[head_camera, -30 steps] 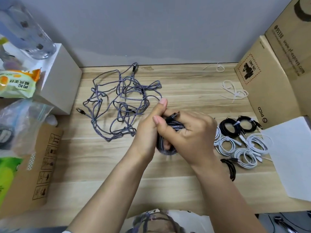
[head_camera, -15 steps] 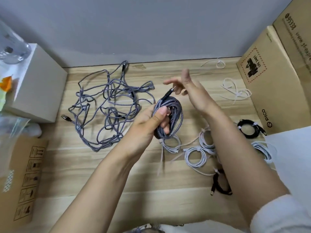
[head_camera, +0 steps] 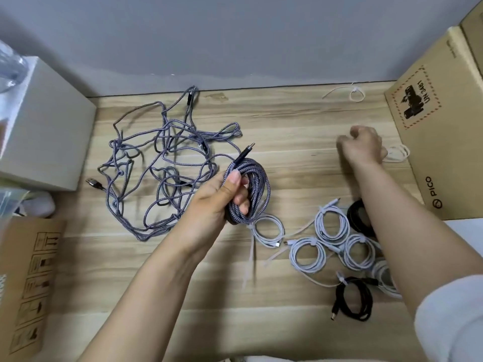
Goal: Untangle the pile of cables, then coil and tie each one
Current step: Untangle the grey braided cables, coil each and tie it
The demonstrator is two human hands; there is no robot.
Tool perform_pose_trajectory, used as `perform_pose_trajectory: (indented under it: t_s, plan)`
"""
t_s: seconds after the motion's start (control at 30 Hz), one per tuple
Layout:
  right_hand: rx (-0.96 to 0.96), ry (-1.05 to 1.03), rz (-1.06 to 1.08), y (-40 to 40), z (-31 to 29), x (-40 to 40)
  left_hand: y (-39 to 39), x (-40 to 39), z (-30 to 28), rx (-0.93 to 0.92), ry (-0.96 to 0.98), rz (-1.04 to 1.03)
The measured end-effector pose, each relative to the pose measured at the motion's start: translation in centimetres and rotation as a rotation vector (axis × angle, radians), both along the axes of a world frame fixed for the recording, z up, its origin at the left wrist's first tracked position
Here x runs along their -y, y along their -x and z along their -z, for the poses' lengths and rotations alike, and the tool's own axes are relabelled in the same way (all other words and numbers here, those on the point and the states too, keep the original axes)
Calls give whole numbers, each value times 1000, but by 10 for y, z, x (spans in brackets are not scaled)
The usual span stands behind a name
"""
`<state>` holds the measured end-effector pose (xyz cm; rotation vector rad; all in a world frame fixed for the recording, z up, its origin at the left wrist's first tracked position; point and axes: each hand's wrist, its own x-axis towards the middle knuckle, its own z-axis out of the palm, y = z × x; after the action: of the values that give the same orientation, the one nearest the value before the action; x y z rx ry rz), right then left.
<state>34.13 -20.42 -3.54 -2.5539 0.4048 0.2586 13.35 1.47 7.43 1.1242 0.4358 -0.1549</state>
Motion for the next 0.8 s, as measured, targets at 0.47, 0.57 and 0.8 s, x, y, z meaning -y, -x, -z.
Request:
perform_pose_trajectory:
  t_s: [0.47, 0.57, 0.8]
  plan:
    - [633, -520, -86, 46, -56, -26, 21, -4, -2, 48, -17, -78]
    - [616, -842, -9, 90, -85, -49, 30, -3, -5, 52, -34, -117]
    - [239, -1666, 119, 209, -138, -96, 55, 10, -15, 59, -71, -105]
